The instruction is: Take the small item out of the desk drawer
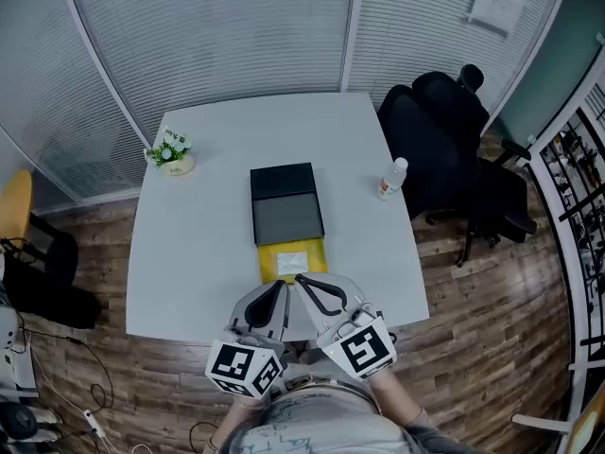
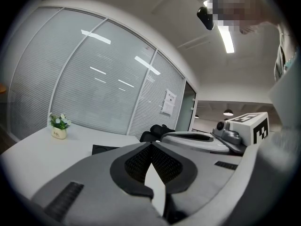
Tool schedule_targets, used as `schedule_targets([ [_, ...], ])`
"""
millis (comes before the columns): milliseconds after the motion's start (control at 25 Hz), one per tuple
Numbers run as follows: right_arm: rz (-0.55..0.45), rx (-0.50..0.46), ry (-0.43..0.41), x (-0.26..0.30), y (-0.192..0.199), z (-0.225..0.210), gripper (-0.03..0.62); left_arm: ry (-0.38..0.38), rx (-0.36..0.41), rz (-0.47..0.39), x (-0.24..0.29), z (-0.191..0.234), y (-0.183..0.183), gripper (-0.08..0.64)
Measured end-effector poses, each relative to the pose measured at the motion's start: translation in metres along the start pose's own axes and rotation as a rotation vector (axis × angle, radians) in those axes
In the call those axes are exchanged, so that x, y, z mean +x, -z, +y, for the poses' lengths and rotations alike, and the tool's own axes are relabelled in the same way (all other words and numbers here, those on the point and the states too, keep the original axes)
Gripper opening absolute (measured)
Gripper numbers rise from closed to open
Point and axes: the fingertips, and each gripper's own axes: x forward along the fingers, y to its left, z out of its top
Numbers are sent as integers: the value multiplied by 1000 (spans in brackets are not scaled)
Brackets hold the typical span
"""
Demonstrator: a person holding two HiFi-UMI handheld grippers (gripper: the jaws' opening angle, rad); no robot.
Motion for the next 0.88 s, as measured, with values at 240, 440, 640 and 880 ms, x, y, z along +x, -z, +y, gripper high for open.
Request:
schedule_targets([
  [240, 0, -5, 55, 17, -7, -16, 3, 52, 34, 5, 18, 16, -16, -3],
  [440, 10, -6, 75, 36, -10, -21, 3, 80, 29, 22, 24, 31, -20, -2],
  [640, 10, -5, 101, 58, -12, -24, 3, 103, 39, 27, 29, 51, -27, -2],
  [880, 9, -9, 141, 81, -16, -23, 3, 153, 61, 32, 32, 73, -36, -3],
])
